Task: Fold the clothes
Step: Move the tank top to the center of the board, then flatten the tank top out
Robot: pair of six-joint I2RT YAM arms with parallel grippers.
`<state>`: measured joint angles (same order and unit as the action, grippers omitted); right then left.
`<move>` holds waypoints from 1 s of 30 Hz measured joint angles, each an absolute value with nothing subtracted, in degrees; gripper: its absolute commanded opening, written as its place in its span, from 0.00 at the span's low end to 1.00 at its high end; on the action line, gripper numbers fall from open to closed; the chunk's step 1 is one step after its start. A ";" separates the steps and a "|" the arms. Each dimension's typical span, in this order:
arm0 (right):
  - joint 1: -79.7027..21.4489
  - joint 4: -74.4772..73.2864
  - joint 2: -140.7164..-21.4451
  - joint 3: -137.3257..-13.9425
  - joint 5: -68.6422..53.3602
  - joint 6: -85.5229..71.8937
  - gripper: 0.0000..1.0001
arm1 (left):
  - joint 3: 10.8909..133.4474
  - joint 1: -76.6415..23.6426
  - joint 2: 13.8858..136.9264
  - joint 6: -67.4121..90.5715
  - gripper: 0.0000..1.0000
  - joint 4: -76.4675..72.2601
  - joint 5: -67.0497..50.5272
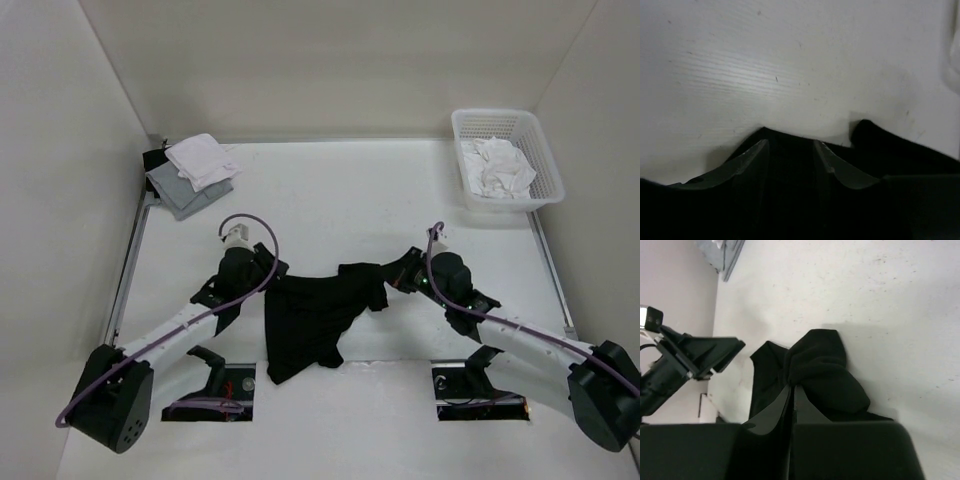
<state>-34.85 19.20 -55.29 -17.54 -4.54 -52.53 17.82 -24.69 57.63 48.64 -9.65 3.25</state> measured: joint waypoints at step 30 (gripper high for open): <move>-33.69 16.32 -44.23 -8.12 -0.08 -53.58 0.04 | 33.76 -53.78 81.36 37.23 0.03 1.08 29.21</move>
<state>-33.69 16.32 -44.23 -8.12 -0.08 -53.58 33.76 -53.78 81.36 37.23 1.08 29.21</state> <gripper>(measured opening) 0.044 0.055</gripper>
